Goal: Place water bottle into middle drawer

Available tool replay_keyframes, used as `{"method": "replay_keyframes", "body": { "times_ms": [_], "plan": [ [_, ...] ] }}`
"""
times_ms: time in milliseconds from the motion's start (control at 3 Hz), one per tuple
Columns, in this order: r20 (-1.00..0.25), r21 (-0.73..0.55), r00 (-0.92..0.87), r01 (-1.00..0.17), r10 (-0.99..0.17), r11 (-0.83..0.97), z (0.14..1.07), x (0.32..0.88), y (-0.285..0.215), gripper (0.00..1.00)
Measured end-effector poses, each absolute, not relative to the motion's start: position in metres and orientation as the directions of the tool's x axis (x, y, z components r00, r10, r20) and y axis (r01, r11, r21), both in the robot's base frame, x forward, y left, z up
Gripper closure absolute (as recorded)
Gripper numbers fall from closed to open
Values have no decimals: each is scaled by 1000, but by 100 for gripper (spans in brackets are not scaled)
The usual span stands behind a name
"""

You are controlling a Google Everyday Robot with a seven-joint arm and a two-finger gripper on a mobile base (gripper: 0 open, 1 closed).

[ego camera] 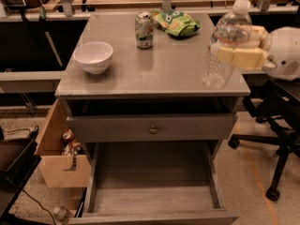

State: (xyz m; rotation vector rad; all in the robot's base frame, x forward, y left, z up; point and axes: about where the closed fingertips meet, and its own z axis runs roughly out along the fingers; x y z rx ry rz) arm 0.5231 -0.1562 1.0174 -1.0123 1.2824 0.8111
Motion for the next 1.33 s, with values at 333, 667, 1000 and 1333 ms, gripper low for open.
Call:
{"method": "replay_keyframes", "body": {
  "times_ms": [333, 667, 1000, 1333],
  "plan": [
    [-996, -57, 36, -963, -82, 265, 943, 469, -150, 100],
    [-992, 9, -35, -977, -120, 212, 878, 441, -144, 100],
    [-992, 9, -35, -977, -120, 212, 878, 441, -143, 100],
    [-989, -13, -18, -978, -147, 210, 851, 439, -125, 100]
  ]
}}
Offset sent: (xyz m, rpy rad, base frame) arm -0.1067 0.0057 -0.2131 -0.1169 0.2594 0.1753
